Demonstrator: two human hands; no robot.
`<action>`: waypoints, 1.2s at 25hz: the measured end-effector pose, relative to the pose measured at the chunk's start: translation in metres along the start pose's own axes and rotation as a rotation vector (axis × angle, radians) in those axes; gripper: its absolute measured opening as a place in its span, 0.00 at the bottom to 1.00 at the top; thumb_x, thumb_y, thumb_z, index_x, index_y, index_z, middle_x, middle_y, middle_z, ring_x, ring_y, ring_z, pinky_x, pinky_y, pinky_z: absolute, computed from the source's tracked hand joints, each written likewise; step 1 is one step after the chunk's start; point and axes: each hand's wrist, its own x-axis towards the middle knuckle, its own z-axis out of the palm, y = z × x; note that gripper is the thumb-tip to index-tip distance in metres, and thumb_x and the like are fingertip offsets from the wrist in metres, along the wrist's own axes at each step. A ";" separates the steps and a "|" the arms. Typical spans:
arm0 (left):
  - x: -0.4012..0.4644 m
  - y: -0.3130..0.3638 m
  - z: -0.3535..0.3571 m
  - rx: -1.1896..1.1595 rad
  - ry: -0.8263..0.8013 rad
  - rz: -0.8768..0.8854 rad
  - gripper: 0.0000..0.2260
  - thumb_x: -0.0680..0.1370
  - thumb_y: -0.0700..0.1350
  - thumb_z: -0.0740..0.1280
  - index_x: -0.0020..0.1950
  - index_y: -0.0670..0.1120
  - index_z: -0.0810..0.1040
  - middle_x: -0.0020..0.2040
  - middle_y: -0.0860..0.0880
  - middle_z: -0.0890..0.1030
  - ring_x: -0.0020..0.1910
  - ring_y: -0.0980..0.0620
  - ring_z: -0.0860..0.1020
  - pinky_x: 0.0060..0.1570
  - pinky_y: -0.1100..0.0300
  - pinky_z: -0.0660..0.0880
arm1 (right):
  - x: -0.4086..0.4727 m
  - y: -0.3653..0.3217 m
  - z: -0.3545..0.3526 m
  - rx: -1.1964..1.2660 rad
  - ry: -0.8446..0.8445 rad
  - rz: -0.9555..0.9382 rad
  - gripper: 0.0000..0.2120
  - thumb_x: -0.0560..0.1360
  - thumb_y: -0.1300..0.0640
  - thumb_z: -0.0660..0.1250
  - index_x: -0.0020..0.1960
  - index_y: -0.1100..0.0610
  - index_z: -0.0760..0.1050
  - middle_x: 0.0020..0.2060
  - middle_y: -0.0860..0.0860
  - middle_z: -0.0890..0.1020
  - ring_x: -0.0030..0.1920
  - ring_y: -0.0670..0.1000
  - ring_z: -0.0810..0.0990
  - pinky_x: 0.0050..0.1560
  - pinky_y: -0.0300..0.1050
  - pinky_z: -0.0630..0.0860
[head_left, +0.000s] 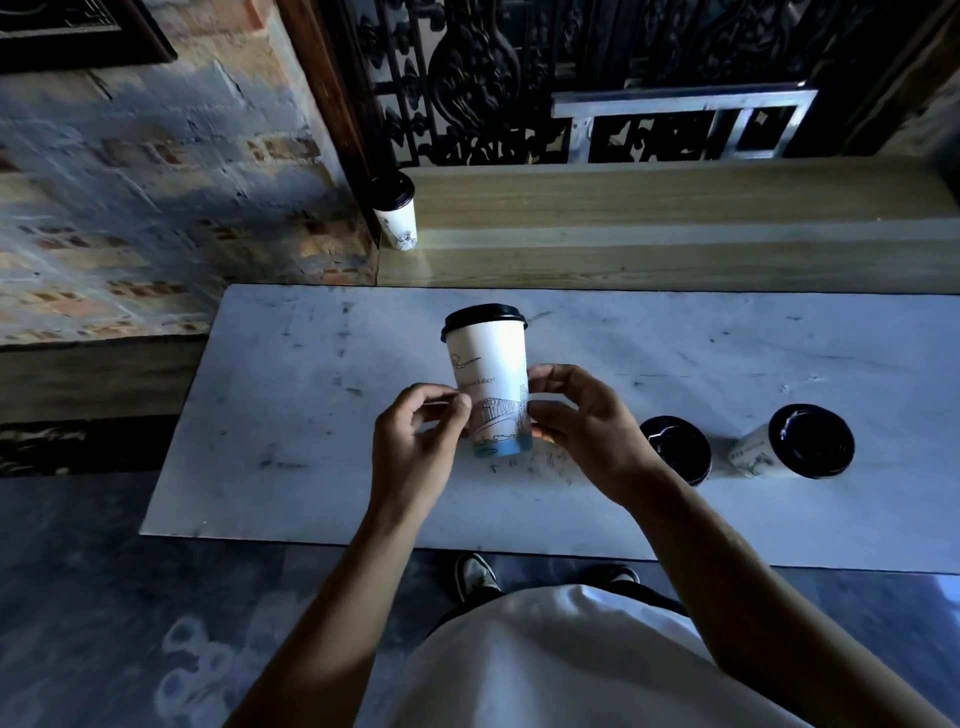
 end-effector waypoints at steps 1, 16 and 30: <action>-0.001 0.001 0.001 -0.011 -0.001 -0.009 0.03 0.77 0.44 0.74 0.45 0.47 0.82 0.44 0.47 0.87 0.45 0.50 0.85 0.46 0.60 0.80 | 0.000 -0.001 0.001 0.022 -0.003 0.009 0.15 0.77 0.71 0.67 0.61 0.59 0.76 0.56 0.58 0.79 0.52 0.53 0.83 0.47 0.42 0.81; 0.004 -0.005 0.001 -0.025 -0.027 -0.041 0.06 0.76 0.46 0.70 0.51 0.55 0.81 0.52 0.48 0.86 0.52 0.49 0.85 0.56 0.41 0.82 | 0.003 -0.005 0.009 0.051 -0.102 0.085 0.31 0.71 0.61 0.74 0.72 0.59 0.69 0.61 0.61 0.83 0.57 0.58 0.85 0.53 0.50 0.82; -0.001 -0.001 0.005 0.126 0.079 0.085 0.11 0.79 0.40 0.70 0.61 0.45 0.83 0.35 0.46 0.82 0.38 0.65 0.82 0.43 0.73 0.75 | 0.003 -0.009 0.000 0.110 -0.058 0.092 0.18 0.80 0.61 0.67 0.69 0.55 0.72 0.54 0.59 0.86 0.50 0.59 0.85 0.54 0.56 0.82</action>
